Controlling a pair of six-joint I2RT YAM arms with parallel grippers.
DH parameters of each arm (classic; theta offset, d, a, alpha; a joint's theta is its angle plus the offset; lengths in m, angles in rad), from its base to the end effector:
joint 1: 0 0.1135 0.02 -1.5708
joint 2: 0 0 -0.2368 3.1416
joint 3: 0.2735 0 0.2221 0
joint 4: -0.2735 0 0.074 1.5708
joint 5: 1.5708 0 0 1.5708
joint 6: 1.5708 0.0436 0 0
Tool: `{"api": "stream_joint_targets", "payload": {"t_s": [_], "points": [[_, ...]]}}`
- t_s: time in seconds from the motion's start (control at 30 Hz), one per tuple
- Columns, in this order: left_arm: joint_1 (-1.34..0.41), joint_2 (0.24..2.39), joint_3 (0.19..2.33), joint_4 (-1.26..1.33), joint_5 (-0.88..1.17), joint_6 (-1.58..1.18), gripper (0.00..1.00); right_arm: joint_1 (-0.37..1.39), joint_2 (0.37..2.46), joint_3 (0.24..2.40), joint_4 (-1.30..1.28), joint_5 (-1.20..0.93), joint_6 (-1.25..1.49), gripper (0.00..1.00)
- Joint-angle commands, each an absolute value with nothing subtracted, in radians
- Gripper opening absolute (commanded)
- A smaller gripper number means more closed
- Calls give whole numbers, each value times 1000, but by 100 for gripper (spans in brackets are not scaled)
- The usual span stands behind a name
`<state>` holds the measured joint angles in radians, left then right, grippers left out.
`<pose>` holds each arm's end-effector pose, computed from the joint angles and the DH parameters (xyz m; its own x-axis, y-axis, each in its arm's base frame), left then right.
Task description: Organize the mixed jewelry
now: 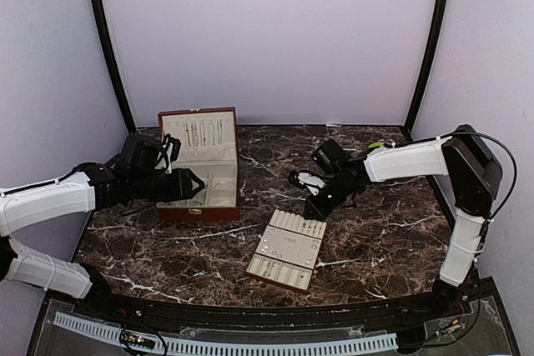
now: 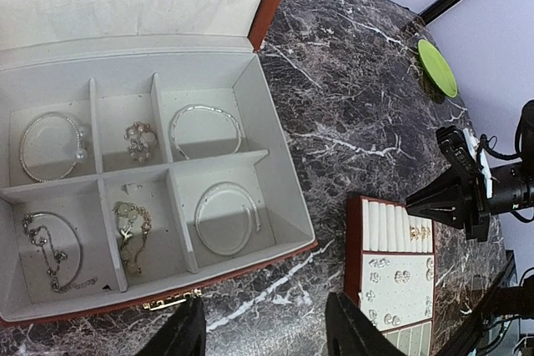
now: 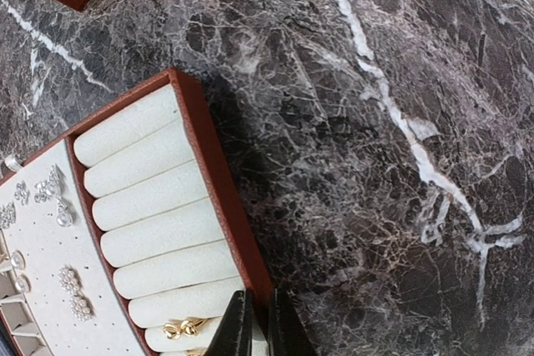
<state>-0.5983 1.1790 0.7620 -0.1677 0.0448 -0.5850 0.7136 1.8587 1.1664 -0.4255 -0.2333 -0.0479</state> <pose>0.2033 -0.1410 0.2357 -0.7080 -0.1850 -0.6816 0.2430 0.8423 -0.4811 0.2513 0.2309 0.1456 -0.6448 -0.6199 -0.4471 -0.7450 0.6404 0.1867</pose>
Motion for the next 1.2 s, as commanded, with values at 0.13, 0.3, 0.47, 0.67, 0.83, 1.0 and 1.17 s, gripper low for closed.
{"api": "stream_joint_targets", "payload": {"t_s": [0.13,0.3,0.47,0.67,0.83,1.0,1.17], "points": [[-577,1126,747,-184,48,-581,51,753,1841,1115,-385,-116,-57,5],[-571,1101,741,-195,42,-580,51,765,1844,1099,-376,-85,-53,5],[-568,1075,730,-202,36,-587,51,770,1858,1099,-392,-47,-31,8],[-565,1051,718,-204,34,-595,51,775,1863,1091,-389,-46,-17,10],[-563,1038,716,-205,37,-598,51,776,1885,1097,-390,-24,-15,10],[-561,1034,715,-204,40,-600,51,776,1893,1099,-390,-23,-9,7],[-561,1035,715,-194,40,-604,51,776,1888,1098,-393,-49,0,0]]}}
